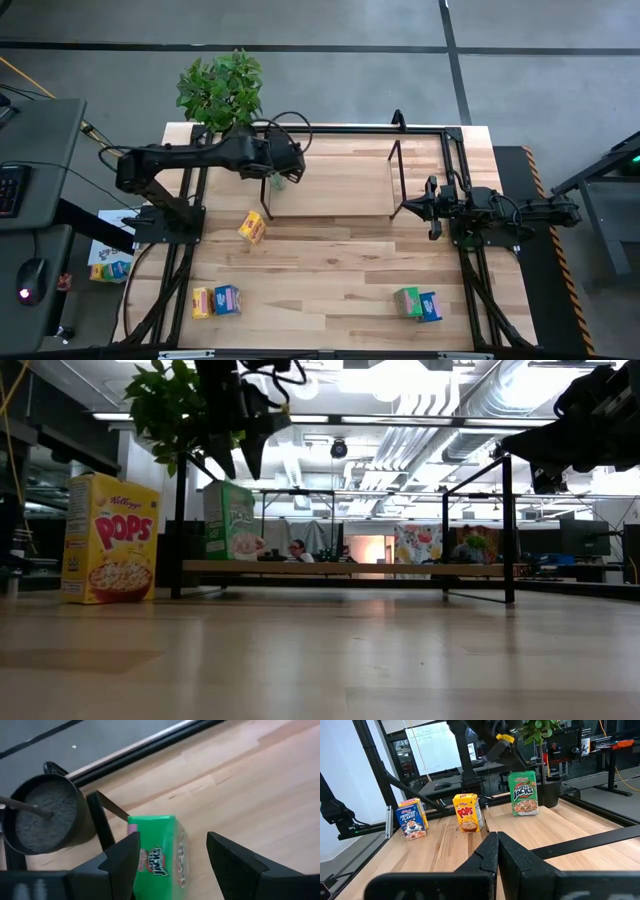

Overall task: Stack cereal on shelf
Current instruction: Put the top green cereal box on the shelf

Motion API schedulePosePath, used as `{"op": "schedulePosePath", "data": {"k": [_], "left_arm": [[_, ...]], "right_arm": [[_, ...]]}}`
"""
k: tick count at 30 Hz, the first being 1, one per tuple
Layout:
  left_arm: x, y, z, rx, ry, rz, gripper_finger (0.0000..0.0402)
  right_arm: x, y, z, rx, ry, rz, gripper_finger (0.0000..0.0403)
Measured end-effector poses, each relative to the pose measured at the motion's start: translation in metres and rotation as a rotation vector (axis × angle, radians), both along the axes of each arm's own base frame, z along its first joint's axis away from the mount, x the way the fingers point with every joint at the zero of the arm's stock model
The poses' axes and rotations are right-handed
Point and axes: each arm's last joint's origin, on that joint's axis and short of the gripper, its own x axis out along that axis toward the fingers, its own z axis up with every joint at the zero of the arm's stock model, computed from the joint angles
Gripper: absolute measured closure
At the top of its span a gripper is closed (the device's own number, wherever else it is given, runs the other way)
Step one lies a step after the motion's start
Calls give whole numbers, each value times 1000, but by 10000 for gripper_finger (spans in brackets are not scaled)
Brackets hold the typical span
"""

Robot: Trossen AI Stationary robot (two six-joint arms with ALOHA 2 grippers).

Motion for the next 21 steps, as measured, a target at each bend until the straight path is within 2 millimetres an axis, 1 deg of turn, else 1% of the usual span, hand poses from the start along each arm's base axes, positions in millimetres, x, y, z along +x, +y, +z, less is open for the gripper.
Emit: {"op": "schedulePosePath", "data": {"k": [5,8,11,14,16,18,21], "left_arm": [[-4,0,9,31,-23,-27,183],[-4,-1,16,35,-43,-84,183],[-2,-2,24,21,-60,-207,185],[2,-4,36,26,-32,-404,194],[3,-7,42,40,9,-527,205],[4,-9,43,46,35,-608,223],[5,-13,38,-35,55,-715,276]], "right_arm": [[0,0,0,0,0,0,402],[0,0,0,0,0,0,402],[0,0,0,0,0,0,402],[0,0,0,0,0,0,402],[0,0,0,0,0,0,402],[0,0,0,0,0,0,402],[0,0,0,0,1,0,402]]}}
